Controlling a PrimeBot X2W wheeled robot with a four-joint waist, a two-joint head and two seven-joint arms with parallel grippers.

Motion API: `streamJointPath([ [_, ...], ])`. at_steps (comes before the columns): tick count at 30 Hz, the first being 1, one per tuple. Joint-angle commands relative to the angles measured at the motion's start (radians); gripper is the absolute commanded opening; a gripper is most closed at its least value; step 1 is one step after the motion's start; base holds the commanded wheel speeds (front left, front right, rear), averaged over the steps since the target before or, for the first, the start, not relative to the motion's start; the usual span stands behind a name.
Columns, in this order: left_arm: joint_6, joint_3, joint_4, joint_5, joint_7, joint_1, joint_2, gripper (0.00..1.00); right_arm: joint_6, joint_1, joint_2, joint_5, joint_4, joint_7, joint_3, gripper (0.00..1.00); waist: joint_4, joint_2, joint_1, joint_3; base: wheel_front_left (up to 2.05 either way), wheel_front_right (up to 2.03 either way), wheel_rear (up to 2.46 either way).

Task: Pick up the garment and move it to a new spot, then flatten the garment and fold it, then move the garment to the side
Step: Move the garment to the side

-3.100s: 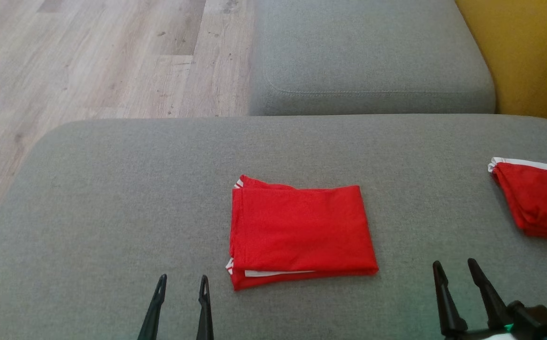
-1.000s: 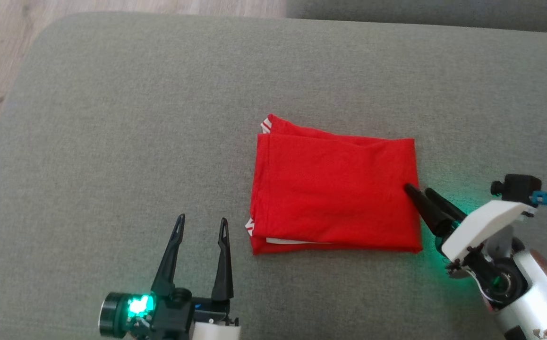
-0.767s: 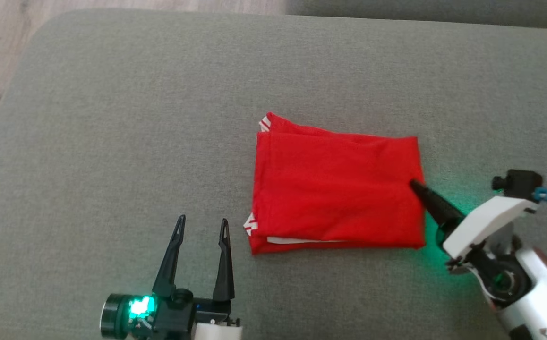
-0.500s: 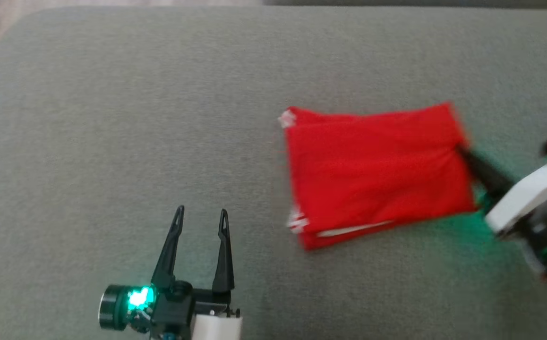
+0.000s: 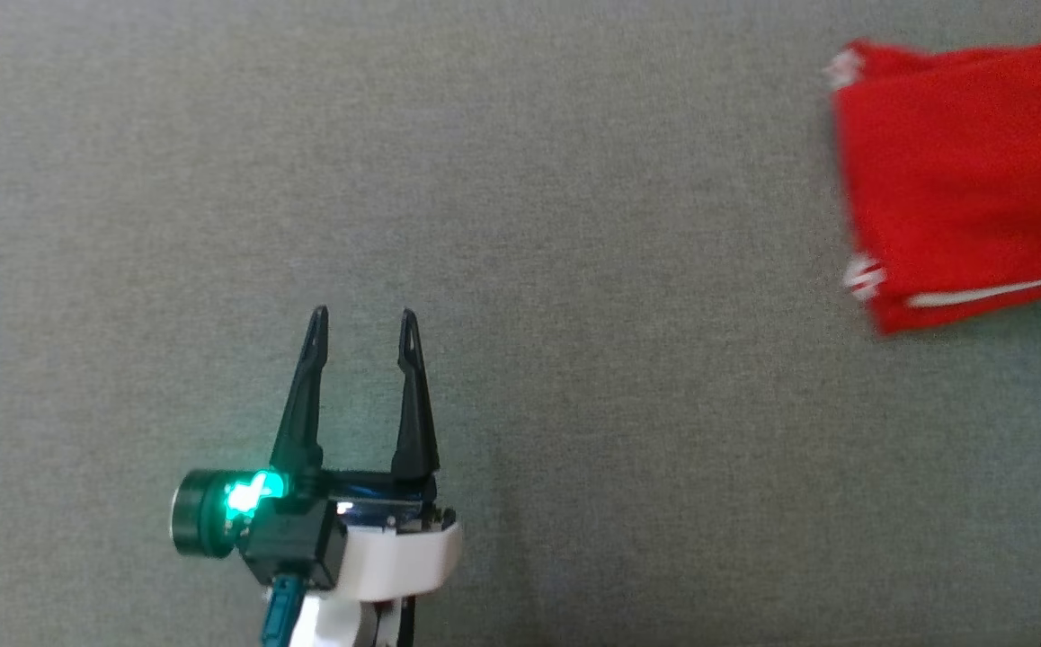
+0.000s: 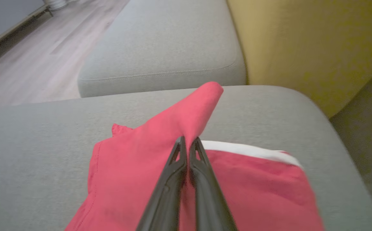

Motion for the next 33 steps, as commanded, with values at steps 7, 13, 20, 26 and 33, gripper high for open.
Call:
streamJointPath([
  [7, -0.024, 0.028, -0.044, -0.048, -0.005, -0.048, -0.006, 1.00, -0.001, 0.035, -0.123, -0.095, -0.010, 0.016, -0.128, 1.00, -0.007, 0.0000, -0.0002, 0.027, 0.00, 0.00, 0.00],
  [13, -0.053, 0.062, -0.017, -0.034, -0.005, -0.028, -0.006, 1.00, -0.001, 0.065, 0.044, -0.311, -0.073, -0.042, -0.144, 1.00, 0.004, 0.0000, -0.0002, -0.082, 0.00, 0.00, 0.00],
  [20, -0.050, 0.096, 0.005, -0.001, -0.005, 0.058, -0.006, 1.00, -0.001, 0.193, 0.365, -0.476, -0.105, -0.141, -0.039, 1.00, 0.008, 0.0000, -0.0002, -0.250, 0.00, 0.00, 0.00],
  [26, -0.075, 0.102, 0.017, 0.009, -0.005, 0.128, -0.005, 1.00, -0.001, 0.295, 0.526, -0.552, -0.050, -0.334, 0.033, 1.00, 0.018, 0.0000, -0.0002, -0.348, 0.00, 0.00, 0.00],
  [33, -0.102, 0.117, 0.010, 0.008, -0.005, 0.235, 0.002, 1.00, -0.001, 0.444, 0.692, -0.684, -0.048, -0.548, 0.013, 1.00, 0.040, 0.0000, -0.0002, -0.435, 0.00, 0.00, 0.00],
])
